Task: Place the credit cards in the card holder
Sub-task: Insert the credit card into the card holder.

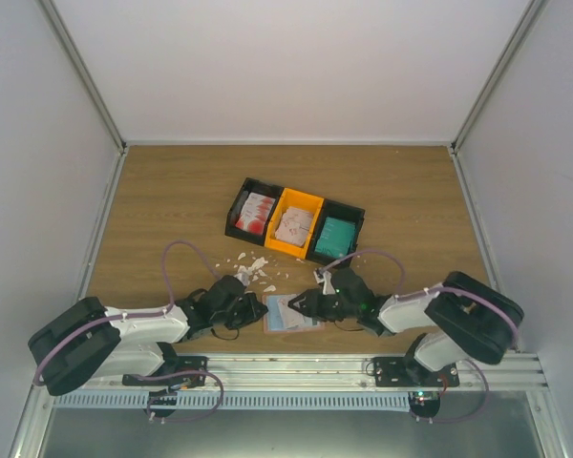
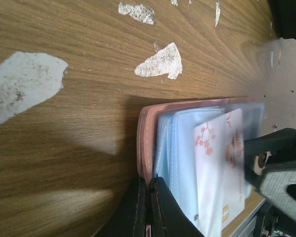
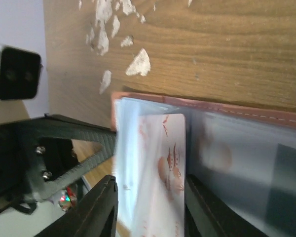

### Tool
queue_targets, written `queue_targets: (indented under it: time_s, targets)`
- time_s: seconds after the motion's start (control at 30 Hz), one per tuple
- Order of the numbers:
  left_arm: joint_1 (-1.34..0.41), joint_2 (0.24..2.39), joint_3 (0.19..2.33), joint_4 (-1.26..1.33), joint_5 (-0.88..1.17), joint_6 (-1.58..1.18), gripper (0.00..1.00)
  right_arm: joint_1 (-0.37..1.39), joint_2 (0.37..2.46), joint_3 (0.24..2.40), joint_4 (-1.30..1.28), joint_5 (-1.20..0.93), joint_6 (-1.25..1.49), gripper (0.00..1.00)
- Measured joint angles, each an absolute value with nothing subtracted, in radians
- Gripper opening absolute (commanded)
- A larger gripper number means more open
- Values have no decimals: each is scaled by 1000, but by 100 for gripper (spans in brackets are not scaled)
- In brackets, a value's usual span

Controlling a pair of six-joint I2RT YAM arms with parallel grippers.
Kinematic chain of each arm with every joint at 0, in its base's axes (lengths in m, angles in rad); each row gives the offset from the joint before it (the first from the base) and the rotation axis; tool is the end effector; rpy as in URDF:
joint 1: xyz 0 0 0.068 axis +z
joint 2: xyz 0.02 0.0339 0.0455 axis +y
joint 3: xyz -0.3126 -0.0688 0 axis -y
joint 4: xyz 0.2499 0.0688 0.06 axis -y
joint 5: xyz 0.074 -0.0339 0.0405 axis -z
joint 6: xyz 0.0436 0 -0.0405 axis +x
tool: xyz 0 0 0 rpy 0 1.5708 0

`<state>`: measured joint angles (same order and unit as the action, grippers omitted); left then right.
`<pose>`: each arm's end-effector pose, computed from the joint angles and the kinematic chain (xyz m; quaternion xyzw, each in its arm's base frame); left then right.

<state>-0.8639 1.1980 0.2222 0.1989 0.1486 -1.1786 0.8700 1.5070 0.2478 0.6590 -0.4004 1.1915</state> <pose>0.1116 -0.1406 0.1492 -0.1158 0.9128 -0.3645 0.1430 0.1340 0.1852 0.1415 0.0472 0.8705 0.4825 0.0842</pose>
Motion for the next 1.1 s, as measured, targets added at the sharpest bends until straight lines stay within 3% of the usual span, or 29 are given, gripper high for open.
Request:
queue_targets:
  time_s: [0.3, 0.57, 0.87, 0.93, 1.1]
  targets:
    - [-865, 1190, 221, 194, 168, -1178, 4, 905, 1341, 339, 304, -252, 1098, 52]
    - [-867, 1102, 208, 123, 181, -1170, 12, 939, 1351, 396, 176, -194, 1036, 30]
    - [-869, 1012, 189, 3, 170, -1156, 23, 940, 1365, 411, 154, -192, 986, 35]
    - [-869, 990, 191, -27, 167, -1150, 24, 941, 1366, 422, 138, -193, 972, 37]
    - [-869, 970, 192, -33, 215, -1110, 14, 942, 1365, 440, 99, -193, 933, 39]
